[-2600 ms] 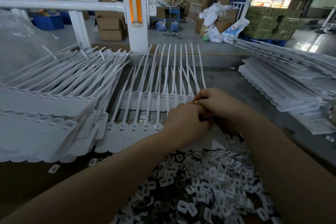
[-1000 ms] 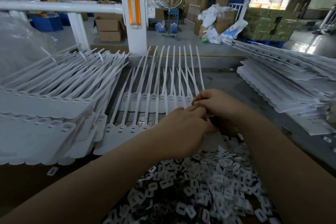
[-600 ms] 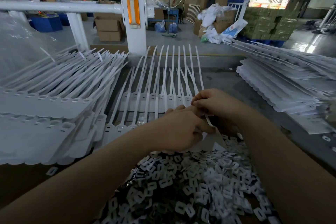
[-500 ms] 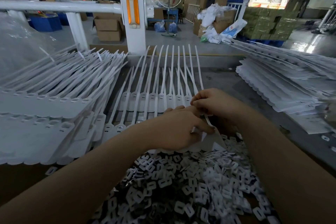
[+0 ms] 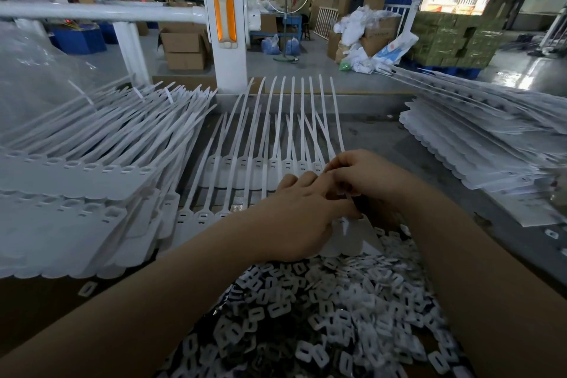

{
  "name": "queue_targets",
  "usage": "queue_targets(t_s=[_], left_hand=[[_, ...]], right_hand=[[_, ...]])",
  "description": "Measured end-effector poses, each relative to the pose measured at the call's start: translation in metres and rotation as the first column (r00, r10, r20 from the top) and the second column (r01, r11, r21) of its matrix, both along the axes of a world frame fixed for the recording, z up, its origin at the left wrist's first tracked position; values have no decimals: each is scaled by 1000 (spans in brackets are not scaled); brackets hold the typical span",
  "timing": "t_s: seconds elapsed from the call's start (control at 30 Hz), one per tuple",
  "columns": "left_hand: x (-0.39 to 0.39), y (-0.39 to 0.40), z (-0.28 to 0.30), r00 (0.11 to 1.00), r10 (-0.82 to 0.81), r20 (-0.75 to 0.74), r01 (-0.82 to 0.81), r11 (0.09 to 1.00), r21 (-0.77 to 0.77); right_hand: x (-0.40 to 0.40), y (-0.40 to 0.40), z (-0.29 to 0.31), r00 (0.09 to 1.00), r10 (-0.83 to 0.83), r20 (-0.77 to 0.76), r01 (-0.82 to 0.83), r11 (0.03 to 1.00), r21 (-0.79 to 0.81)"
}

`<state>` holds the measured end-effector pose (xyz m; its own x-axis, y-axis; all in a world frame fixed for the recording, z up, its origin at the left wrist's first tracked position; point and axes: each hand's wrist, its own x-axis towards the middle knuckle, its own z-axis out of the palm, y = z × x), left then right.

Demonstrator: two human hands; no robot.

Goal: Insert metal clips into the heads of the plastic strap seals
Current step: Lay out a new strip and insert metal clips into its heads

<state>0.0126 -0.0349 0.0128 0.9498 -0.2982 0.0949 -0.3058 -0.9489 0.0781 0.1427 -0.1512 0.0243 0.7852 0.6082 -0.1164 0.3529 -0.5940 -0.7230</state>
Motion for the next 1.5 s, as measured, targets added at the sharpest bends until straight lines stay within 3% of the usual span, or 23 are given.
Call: queue_targets(t_s=[0.13, 0.6, 0.8, 0.93, 1.0, 1.27, 1.5], left_hand=[[-1, -6, 0, 999, 6, 38, -8, 998, 58], [1, -4, -2, 998, -8, 61, 7, 1000, 9], [3, -8, -5, 999, 10, 52, -6, 996, -85], [4, -7, -8, 987, -14, 158, 10, 1000, 27], [4, -9, -8, 986, -16, 168, 19, 1000, -19], [5, -8, -8, 998, 48, -32, -57, 928, -369], [6, -7, -11, 999, 40, -7, -41, 965, -257]], right_hand=[[2, 0, -1, 1000, -5, -10, 5, 1000, 0], [3, -2, -2, 1000, 20, 5, -20, 1000, 2], [4, -2, -2, 1000, 21, 6, -21, 1000, 2], [4, -2, -3, 1000, 7, -24, -6, 1000, 29], [3, -2, -3, 999, 3, -39, -1, 999, 41], [2, -1, -2, 999, 31, -14, -30, 999, 25], [1, 0, -2, 1000, 21, 1, -21, 1000, 3]])
